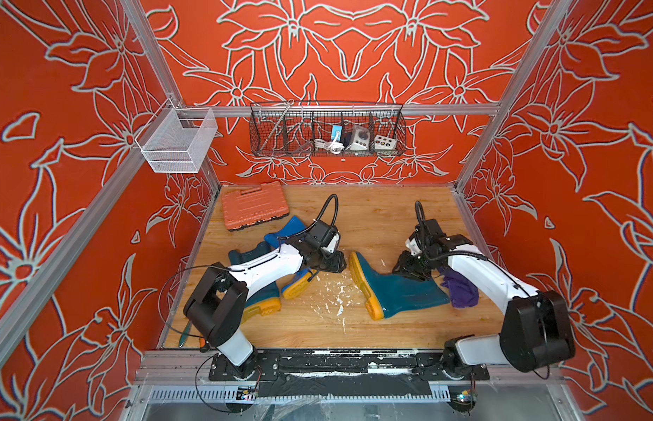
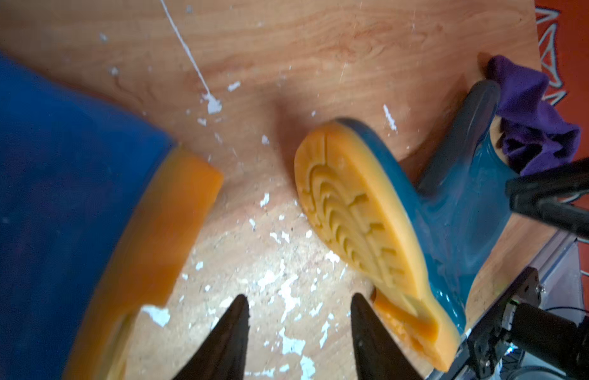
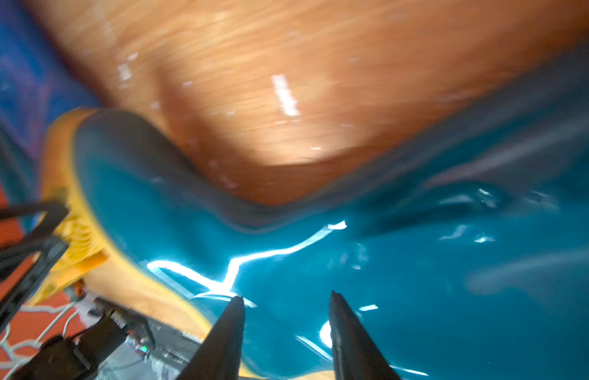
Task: Wipe the rubber boots with a cloth
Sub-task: Adjust the rubber boot at the center of the board, then pick up the cleaning item at the center of the board.
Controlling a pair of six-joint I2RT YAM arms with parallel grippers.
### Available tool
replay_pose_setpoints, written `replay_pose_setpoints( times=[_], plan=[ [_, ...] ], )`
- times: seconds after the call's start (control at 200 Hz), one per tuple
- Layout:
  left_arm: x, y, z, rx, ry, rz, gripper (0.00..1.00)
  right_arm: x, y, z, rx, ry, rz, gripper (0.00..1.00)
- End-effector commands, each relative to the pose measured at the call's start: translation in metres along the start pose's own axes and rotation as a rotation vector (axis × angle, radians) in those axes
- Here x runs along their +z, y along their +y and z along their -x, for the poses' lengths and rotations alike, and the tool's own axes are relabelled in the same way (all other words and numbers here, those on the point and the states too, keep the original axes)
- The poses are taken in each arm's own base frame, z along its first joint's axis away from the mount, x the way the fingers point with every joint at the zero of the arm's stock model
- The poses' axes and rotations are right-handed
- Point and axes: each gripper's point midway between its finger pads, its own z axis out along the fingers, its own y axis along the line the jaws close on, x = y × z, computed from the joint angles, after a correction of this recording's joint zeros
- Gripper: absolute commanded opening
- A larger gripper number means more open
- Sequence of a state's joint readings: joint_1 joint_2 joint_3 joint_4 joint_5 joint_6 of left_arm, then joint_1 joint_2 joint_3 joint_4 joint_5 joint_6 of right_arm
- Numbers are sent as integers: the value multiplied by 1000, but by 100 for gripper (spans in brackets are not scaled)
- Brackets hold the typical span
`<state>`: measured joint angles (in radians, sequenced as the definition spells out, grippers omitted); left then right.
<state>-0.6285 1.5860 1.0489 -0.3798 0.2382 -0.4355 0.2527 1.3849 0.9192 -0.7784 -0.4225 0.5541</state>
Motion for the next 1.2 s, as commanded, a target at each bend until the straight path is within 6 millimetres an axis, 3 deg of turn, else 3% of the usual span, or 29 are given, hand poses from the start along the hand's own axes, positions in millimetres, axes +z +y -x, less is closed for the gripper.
replay_pose_setpoints(
  times=[0.0,0.175,0.275,0.43,0.52,0.575,0.615,0.726,0.821,0.896,0.956,1.041,1.196],
  plan=[
    [-1,-4,-18,-25,3,-4,49,22,-13,-28,-10,107,-36,41],
    [15,-26,-37,-6,57,-49,49,55,33,-46,-101,181,25,36],
    [27,-33,-42,-21,86,-78,48,66,60,-43,-111,182,90,35],
    [39,-31,-29,11,90,-48,48,55,75,-18,-116,118,108,33],
    [42,-27,-13,19,90,-30,48,40,75,4,-90,69,120,38],
    [43,-23,-2,15,82,-15,48,27,59,21,-25,20,96,45],
    [42,-19,5,12,78,-7,49,12,37,34,51,-36,58,57],
    [39,-12,20,26,63,13,50,-40,-46,63,276,-268,-115,71],
    [35,-8,28,41,53,16,51,-86,-111,66,396,-409,-317,82],
    [32,-6,29,50,52,16,51,-107,-151,56,498,-442,-427,97],
    [29,-5,30,59,50,15,51,-111,-179,46,598,-436,-453,99],
    [25,-5,28,70,48,12,51,-101,-204,35,725,-394,-425,99],
    [21,-5,23,70,44,-3,51,-72,-211,42,793,-342,-335,99]
  ],
)
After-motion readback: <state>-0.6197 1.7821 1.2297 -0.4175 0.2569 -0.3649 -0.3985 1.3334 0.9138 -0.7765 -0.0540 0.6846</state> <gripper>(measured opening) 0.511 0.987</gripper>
